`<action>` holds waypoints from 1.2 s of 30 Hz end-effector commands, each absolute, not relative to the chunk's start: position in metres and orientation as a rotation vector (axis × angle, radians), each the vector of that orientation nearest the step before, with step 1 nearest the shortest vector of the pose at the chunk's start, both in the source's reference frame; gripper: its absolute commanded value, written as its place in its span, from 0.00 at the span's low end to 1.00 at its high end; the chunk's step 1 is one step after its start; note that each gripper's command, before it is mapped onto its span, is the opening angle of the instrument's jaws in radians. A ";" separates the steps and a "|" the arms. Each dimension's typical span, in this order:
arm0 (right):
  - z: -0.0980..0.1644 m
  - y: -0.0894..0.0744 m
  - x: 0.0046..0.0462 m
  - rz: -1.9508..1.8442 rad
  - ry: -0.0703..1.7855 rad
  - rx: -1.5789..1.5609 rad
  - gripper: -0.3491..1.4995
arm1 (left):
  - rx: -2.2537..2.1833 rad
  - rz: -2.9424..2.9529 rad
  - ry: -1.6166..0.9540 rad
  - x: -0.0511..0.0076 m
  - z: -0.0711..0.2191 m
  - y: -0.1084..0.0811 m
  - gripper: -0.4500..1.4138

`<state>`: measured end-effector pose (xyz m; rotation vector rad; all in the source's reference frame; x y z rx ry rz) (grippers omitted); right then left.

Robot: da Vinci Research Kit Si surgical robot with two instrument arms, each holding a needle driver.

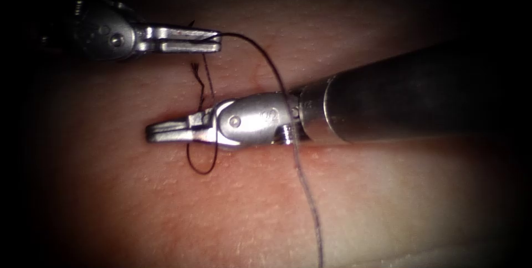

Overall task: Wound Closure
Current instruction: Wrap the suture a single time around the right gripper counter clockwise, then wrap the suture once around the right gripper counter-clockwise

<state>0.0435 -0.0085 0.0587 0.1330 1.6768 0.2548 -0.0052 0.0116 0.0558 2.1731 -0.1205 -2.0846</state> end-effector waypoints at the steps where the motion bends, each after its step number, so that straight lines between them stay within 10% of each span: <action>1: 0.059 -0.009 0.0440 0.258 1.677 0.132 0.00 | 2.164 -2.087 -0.129 -0.0055 0.057 0.012 0.00; 36: 0.057 -0.008 0.0409 0.712 1.755 0.232 0.02 | 2.160 -2.139 -0.242 0.0002 0.066 0.007 0.00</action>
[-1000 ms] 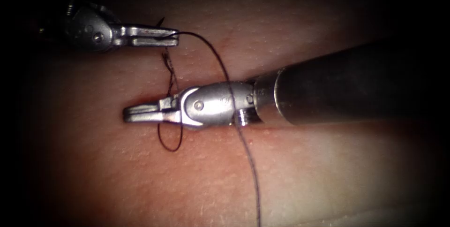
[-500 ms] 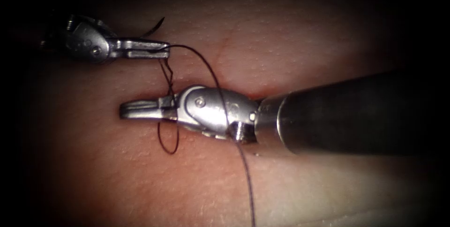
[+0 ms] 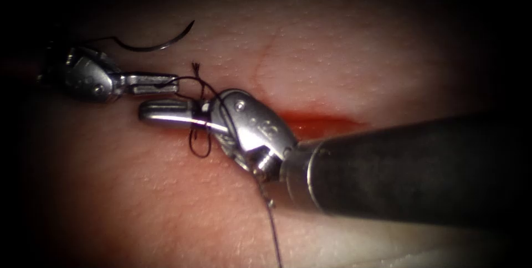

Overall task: Wound Closure
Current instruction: Wrap the suture once around the right gripper counter-clockwise, then grab the short suture tail with the right gripper

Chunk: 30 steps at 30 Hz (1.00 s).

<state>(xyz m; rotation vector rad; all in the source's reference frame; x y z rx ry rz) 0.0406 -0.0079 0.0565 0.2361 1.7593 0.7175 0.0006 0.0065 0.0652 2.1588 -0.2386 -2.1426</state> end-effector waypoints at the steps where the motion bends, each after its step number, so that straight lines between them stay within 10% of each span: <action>1: 0.057 -0.008 0.0403 0.722 1.743 0.219 0.04 | 2.181 -2.128 -0.251 0.0005 0.066 0.007 0.00; 18: 0.058 -0.008 0.0390 0.870 1.878 0.237 0.08 | 2.189 -2.105 -0.306 0.0015 0.066 0.003 0.00; 23: 0.058 -0.008 0.0395 0.929 1.833 0.191 0.67 | 2.174 -2.116 -0.308 0.0011 0.066 0.003 0.00; 30: 0.058 -0.007 0.0391 0.946 1.683 0.090 0.66 | 2.166 -2.120 -0.302 -0.0002 0.066 0.002 0.00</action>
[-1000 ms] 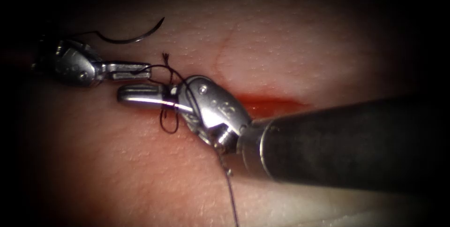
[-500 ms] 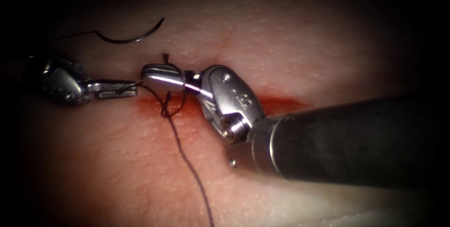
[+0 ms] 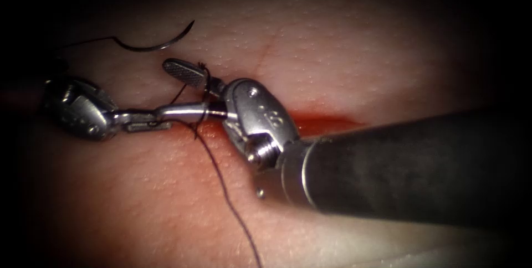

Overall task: Wound Closure
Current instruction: Grab the short suture tail with the right gripper

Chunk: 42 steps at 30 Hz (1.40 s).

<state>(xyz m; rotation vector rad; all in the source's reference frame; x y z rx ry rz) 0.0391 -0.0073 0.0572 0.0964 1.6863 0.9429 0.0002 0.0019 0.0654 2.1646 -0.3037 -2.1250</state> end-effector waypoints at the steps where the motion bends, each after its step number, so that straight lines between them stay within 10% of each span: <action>1: 0.057 -0.007 0.0389 0.961 1.666 0.070 0.61 | 2.167 -2.119 -0.302 -0.0004 0.066 0.002 0.00; 3: 0.057 -0.007 0.0387 1.067 1.635 0.038 0.32 | 2.165 -2.121 -0.300 -0.0006 0.066 0.002 0.00; 5: 0.057 -0.007 0.0388 1.222 1.553 0.046 0.24 | 2.160 -2.123 -0.295 -0.0009 0.066 0.002 0.00; 11: 0.056 -0.008 0.0391 1.406 1.446 0.096 0.36 | 2.144 -2.128 -0.280 -0.0016 0.065 0.001 0.00; 13: 0.056 -0.008 0.0394 1.450 1.387 0.081 0.64 | 2.129 -2.136 -0.269 -0.0021 0.065 0.000 0.00; 16: 0.056 -0.008 0.0395 1.475 1.278 0.087 0.77 | 2.133 -2.135 -0.262 -0.0026 0.065 0.001 0.00; 42: 0.060 -0.009 0.0390 1.759 0.951 0.197 0.80 | 2.103 -2.135 -0.244 -0.0043 0.063 0.001 0.00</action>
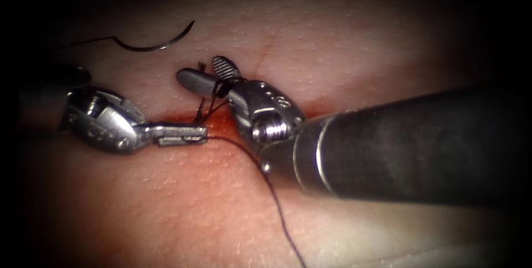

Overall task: Wound Closure
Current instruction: Grab the short suture tail with the right gripper, then pull the right grasper down and the left grasper up to tighten the knot

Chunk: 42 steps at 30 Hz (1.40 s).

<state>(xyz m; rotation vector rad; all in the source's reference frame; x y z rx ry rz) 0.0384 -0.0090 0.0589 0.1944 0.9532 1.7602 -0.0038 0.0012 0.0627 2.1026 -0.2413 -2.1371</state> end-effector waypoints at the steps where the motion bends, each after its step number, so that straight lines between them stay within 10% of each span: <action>1: 0.060 -0.009 0.0392 1.751 0.929 0.213 0.80 | 2.103 -2.135 -0.243 -0.0043 0.063 0.001 0.00; 24: 0.063 -0.008 0.0407 1.760 0.903 0.227 0.64 | 2.103 -2.125 -0.243 -0.0043 0.063 0.001 0.00; 32: 0.063 -0.008 0.0407 1.736 0.906 0.207 0.02 | 2.100 -2.126 -0.241 -0.0043 0.064 0.001 0.00; 42: 0.062 -0.008 0.0403 1.603 0.987 0.149 0.00 | 2.097 -2.128 -0.241 -0.0036 0.063 0.001 0.00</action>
